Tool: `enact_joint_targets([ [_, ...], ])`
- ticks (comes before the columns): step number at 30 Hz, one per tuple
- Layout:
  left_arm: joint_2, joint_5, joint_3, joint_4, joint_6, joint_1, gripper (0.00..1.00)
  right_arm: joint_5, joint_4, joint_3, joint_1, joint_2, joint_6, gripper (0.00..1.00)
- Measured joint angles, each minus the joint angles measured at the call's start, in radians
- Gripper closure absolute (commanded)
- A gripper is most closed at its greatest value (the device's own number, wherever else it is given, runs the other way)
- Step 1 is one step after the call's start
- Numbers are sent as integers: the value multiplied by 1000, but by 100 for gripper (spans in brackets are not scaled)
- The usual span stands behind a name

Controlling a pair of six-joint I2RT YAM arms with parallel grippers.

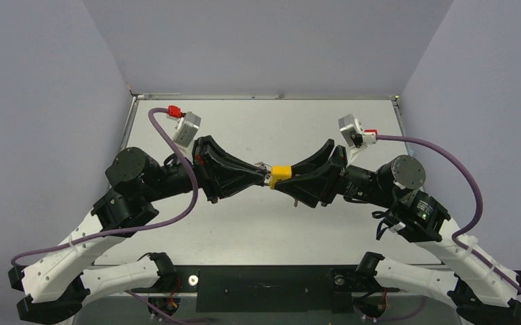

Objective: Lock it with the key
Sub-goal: Lock the lock.

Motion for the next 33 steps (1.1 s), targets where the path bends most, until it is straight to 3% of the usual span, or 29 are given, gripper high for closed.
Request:
enact_joint_targets([
  [10, -50, -163, -20, 60, 100, -109, 100, -81, 150, 15, 0, 61, 113, 100],
  [20, -82, -234, -43, 86, 134, -122, 100, -105, 232, 21, -9, 112, 163, 100],
  [33, -84, -296, -51, 123, 140, -128, 100, -52, 122, 134, 10, 164, 96, 100],
])
